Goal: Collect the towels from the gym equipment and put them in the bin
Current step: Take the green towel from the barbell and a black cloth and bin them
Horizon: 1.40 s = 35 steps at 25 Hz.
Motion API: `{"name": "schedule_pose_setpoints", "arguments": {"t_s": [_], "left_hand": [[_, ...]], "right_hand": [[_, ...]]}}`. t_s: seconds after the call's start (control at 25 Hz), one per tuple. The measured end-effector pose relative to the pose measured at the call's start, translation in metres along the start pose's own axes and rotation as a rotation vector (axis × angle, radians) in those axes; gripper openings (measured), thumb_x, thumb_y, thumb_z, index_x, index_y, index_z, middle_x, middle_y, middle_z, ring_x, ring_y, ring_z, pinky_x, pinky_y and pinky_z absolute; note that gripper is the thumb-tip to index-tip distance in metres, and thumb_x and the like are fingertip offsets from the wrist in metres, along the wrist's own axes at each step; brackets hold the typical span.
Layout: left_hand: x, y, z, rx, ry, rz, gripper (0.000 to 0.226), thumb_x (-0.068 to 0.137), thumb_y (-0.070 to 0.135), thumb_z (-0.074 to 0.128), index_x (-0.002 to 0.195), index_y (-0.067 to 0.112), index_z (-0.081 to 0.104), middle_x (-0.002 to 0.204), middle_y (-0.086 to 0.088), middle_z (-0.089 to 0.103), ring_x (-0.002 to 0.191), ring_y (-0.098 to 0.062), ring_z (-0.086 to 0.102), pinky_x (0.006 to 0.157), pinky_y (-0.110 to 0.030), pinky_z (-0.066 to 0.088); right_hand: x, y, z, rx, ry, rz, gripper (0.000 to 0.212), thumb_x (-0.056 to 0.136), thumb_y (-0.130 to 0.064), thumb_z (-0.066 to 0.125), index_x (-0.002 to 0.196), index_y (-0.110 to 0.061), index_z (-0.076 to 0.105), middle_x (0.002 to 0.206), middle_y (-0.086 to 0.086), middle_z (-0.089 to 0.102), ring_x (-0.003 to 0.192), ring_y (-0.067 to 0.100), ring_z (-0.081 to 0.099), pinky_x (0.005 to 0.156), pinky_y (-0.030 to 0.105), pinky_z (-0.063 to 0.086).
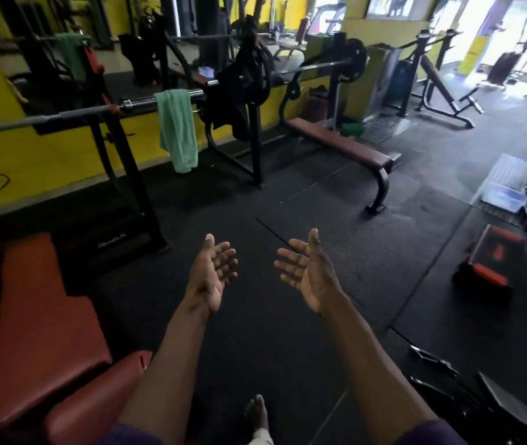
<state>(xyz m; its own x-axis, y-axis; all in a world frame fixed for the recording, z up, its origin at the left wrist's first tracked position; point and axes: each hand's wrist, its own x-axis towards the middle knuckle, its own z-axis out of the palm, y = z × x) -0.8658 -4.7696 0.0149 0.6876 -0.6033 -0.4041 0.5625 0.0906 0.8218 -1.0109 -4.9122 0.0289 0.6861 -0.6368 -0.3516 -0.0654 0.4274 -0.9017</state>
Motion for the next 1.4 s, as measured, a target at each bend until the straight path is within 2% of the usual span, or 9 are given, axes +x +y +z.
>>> {"name": "schedule_pose_setpoints", "arguments": {"t_s": [0.2, 0.6, 0.76, 1.0, 1.2, 1.4], "left_hand": [[0.119, 0.044, 0.029, -0.049, 0.055, 0.041, 0.059, 0.094, 0.061, 0.041, 0.121, 0.014, 0.063, 0.123, -0.008, 0.066, 0.105, -0.022, 0.061, 0.084, -0.036, 0.045], [0.319, 0.141, 0.061, -0.005, 0.118, 0.098, 0.054, 0.094, 0.061, 0.041, 0.116, 0.017, 0.064, 0.123, -0.006, 0.066, 0.111, -0.021, 0.061, 0.089, -0.036, 0.046], [0.404, 0.169, 0.071, 0.016, 0.143, 0.103, 0.052, 0.096, 0.059, 0.039, 0.114, 0.018, 0.064, 0.123, -0.006, 0.065, 0.115, -0.022, 0.060, 0.097, -0.040, 0.045], [0.548, 0.236, 0.088, -0.012, 0.227, 0.137, 0.058, 0.097, 0.058, 0.038, 0.123, 0.013, 0.062, 0.124, -0.007, 0.065, 0.115, -0.023, 0.060, 0.099, -0.041, 0.045], [0.649, 0.280, 0.086, -0.047, 0.314, 0.144, 0.058, 0.096, 0.059, 0.040, 0.119, 0.011, 0.064, 0.120, -0.007, 0.068, 0.113, -0.023, 0.062, 0.091, -0.038, 0.048], [0.762, 0.325, 0.072, -0.042, 0.388, 0.171, 0.053, 0.096, 0.054, 0.045, 0.123, 0.011, 0.062, 0.119, -0.005, 0.068, 0.111, -0.021, 0.063, 0.086, -0.036, 0.049]], "right_hand": [[0.129, -0.046, 0.006, -0.021, -0.044, 0.000, 0.073, 0.093, -0.073, 0.032, 0.135, -0.018, 0.054, 0.127, 0.010, 0.067, 0.111, 0.028, 0.068, 0.089, 0.042, 0.052], [0.354, -0.122, 0.035, -0.044, -0.097, 0.024, 0.074, 0.093, -0.074, 0.033, 0.135, -0.017, 0.055, 0.123, 0.008, 0.069, 0.108, 0.027, 0.070, 0.086, 0.040, 0.053], [0.450, -0.146, 0.050, -0.041, -0.116, 0.024, 0.074, 0.092, -0.074, 0.034, 0.135, -0.017, 0.055, 0.123, 0.009, 0.069, 0.107, 0.026, 0.070, 0.089, 0.042, 0.054], [0.614, -0.205, 0.082, -0.058, -0.194, 0.046, 0.076, 0.095, -0.072, 0.031, 0.141, -0.014, 0.051, 0.129, 0.011, 0.065, 0.111, 0.028, 0.067, 0.093, 0.043, 0.052], [0.726, -0.247, 0.113, -0.088, -0.242, 0.068, 0.075, 0.096, -0.070, 0.029, 0.142, -0.014, 0.049, 0.132, 0.012, 0.063, 0.113, 0.028, 0.066, 0.101, 0.047, 0.049], [0.843, -0.267, 0.148, -0.086, -0.269, 0.088, 0.074, 0.094, -0.072, 0.032, 0.140, -0.016, 0.050, 0.129, 0.011, 0.065, 0.111, 0.027, 0.068, 0.093, 0.043, 0.052]]}}
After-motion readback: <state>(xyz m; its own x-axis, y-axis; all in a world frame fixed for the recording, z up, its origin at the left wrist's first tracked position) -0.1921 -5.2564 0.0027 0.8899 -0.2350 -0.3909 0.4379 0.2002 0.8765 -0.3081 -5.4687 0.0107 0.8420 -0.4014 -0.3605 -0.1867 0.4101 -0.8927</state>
